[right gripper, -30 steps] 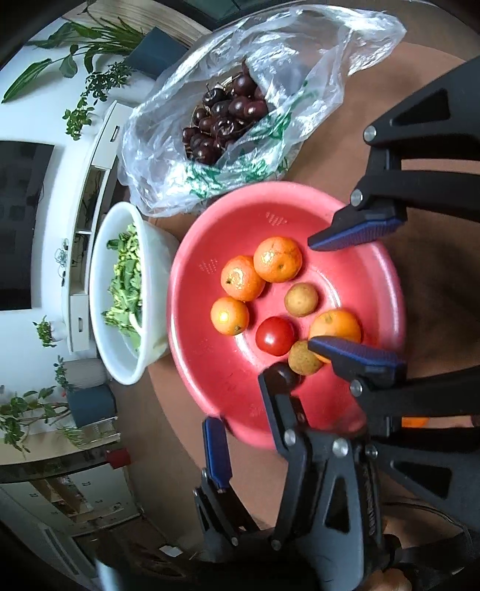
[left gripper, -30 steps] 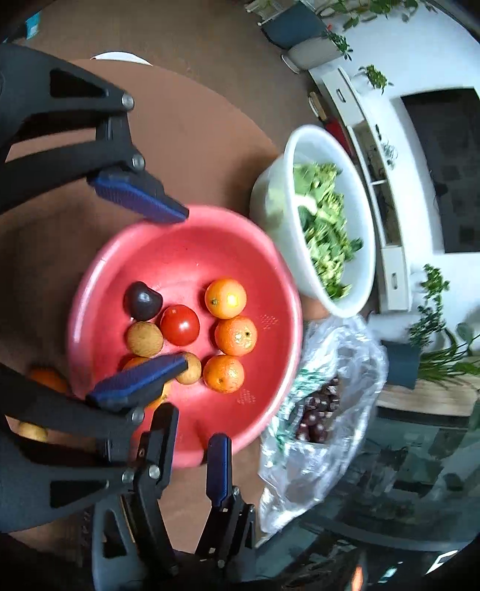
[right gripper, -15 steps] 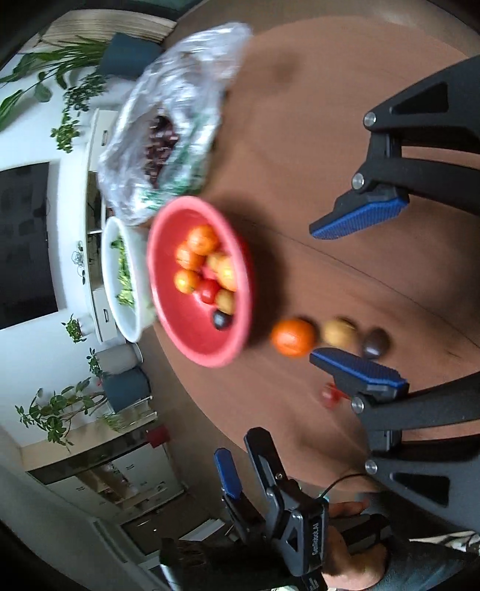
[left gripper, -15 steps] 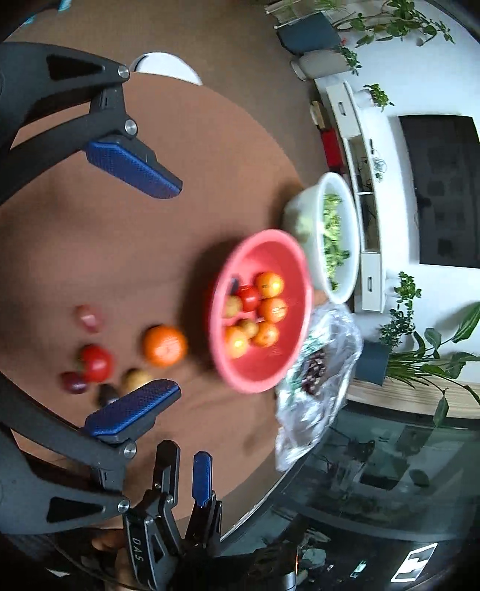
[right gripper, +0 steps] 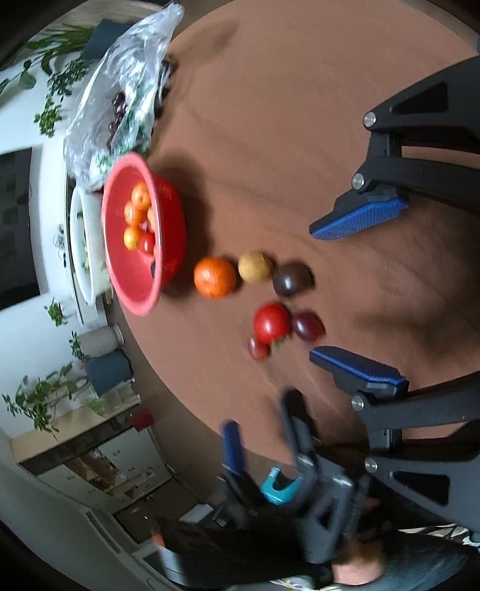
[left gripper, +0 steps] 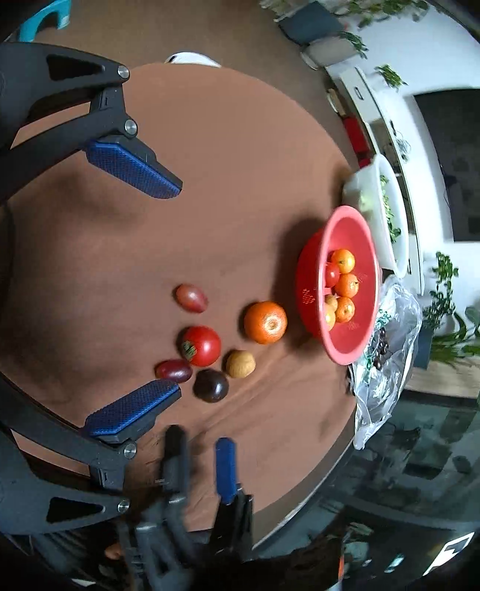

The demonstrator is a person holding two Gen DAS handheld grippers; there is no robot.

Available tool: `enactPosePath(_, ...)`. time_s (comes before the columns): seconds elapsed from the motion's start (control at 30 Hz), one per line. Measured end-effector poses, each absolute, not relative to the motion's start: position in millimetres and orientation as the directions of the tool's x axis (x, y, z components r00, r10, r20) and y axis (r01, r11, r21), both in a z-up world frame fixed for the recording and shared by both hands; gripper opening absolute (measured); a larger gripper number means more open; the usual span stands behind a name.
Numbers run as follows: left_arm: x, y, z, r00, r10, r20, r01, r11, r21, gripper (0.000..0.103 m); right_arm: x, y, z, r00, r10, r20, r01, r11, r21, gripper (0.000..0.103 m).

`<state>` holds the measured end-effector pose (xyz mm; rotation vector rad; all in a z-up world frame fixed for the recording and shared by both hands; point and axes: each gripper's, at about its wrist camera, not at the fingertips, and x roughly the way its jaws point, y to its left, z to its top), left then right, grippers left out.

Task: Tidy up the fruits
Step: 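Withdraw both open tools from the red bowl back to the fruit pile, then grasp an oval red grape with the left tool while the right tool grasps a small red grape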

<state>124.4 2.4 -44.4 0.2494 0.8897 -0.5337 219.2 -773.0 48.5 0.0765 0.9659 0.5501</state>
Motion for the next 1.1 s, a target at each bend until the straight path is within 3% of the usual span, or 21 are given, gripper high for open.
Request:
enactPosePath(0.2,160,0,-39,0.474,-0.313,-0.823,0.645,0.760,0.083,0.098,217,-755,42,0.418,0.472,-0.776,-0.394,0.864,0.314,0.052)
enactPosePath(0.37,174,-6,-60,0.386,-0.299,-0.873,0.744,0.661,0.103,0.081,220,-742,34,0.394,0.459,-0.796,-0.374,0.872,0.317,0.048)
enactPosePath(0.43,180,-7,-70,0.357,-0.293,-0.887,0.762,0.640,0.095,0.067,222,-738,33,0.394,0.450,-0.802,-0.374,0.875,0.308,0.048)
enactPosePath(0.7,191,-15,-82,0.276,-0.334,-0.901,0.828,0.559,0.046,0.052,233,-724,27,0.389,0.397,-0.831,-0.354,0.898,0.263,0.044)
enactPosePath(1.1,195,-26,-74,0.224,-0.399,-0.889,0.848,0.529,-0.023,0.051,240,-719,27,0.401,0.346,-0.848,-0.367,0.909,0.198,0.029)
